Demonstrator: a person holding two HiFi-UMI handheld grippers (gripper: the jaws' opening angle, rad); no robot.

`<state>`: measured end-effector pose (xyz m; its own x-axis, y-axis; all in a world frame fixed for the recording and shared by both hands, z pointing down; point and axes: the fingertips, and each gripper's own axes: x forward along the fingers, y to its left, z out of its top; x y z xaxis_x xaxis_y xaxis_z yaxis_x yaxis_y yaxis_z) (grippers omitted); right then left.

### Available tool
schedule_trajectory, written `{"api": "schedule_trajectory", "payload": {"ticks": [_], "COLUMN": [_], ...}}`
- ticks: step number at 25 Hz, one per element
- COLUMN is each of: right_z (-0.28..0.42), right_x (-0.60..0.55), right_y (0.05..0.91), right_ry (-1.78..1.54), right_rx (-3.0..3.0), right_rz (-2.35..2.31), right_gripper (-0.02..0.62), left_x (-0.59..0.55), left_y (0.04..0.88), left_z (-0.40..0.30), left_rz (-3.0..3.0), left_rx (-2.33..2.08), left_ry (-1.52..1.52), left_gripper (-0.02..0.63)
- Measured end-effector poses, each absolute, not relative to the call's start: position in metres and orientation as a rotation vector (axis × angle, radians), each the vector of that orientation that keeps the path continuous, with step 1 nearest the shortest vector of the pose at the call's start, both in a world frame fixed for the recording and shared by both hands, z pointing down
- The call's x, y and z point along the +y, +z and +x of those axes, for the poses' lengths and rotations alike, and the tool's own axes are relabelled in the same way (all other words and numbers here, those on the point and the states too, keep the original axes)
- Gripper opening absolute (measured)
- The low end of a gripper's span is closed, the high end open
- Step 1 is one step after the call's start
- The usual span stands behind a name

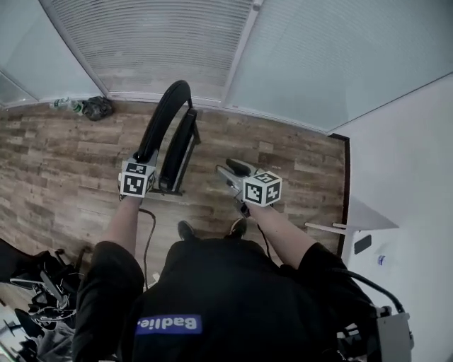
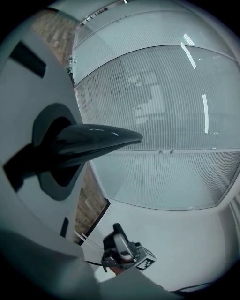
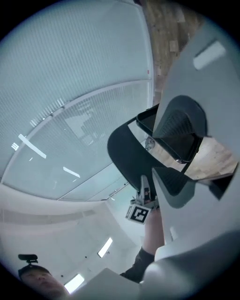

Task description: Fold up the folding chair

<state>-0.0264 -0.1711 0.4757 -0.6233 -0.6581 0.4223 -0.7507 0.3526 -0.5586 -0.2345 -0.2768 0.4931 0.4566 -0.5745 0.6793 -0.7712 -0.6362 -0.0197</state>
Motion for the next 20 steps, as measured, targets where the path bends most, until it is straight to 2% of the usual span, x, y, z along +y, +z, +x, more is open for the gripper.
{"api": "schedule_trajectory", "payload": {"ticks": [8,20], "right_z": [0.031,0.064], "right_x": [-0.114,-0.061], "right_y": [0.392,0.338], "right_ry": [0.911,0.677], "right_rx": [-2.613,-2.697], "right_rz": [1.407,1.528], "right_gripper": [0.173,0.044], "left_x": [-0.269,-0.262], "left_y": [0.489,0.487], "left_z": [-0.218,-0.206], "left_rz": [2.434,2.434], "left_rx": [-1.19,-1.226], "left_ry": [1.01,1.03], "left_gripper": [0.078,0.078]}}
